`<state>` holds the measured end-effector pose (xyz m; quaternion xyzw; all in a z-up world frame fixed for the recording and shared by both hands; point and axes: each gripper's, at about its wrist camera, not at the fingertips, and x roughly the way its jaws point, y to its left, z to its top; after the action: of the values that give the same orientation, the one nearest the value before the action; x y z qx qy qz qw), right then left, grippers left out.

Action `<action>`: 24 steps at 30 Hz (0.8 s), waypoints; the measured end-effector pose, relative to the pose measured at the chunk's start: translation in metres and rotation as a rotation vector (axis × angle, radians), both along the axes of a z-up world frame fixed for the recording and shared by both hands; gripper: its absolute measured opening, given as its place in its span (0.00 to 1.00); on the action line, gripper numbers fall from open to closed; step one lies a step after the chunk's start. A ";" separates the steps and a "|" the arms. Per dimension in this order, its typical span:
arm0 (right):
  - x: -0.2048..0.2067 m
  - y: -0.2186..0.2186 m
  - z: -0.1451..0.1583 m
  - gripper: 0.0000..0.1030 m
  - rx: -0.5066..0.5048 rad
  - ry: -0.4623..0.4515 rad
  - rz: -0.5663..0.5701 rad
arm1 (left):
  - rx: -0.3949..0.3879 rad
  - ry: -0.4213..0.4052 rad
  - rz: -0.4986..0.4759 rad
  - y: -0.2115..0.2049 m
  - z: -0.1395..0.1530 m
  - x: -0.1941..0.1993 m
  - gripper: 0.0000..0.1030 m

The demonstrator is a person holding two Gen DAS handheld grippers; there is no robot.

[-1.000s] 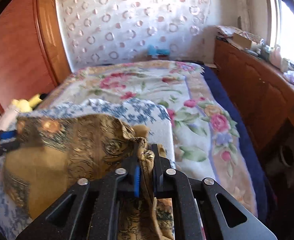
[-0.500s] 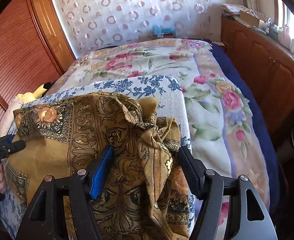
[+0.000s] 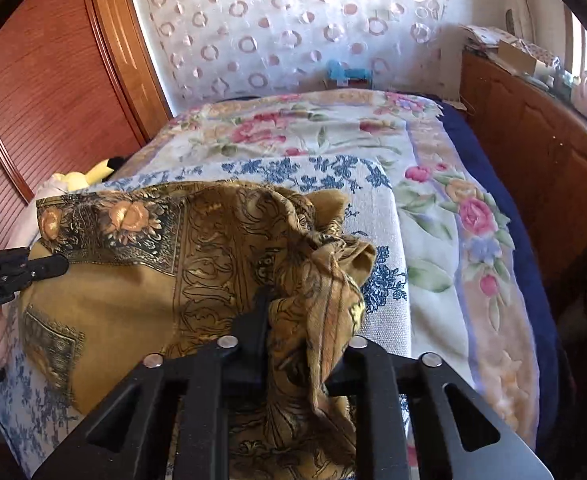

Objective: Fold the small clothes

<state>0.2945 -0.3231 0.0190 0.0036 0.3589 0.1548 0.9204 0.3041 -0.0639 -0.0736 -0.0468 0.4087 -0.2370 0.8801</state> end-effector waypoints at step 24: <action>-0.009 0.206 0.077 0.11 -0.146 -0.322 0.390 | -0.088 -0.208 0.338 0.221 0.063 -0.109 0.11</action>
<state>0.2857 -0.1169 0.0958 -0.1565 0.2117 0.3015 0.9164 0.1952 0.1575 -0.0110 -0.1285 0.2914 -0.1071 0.9419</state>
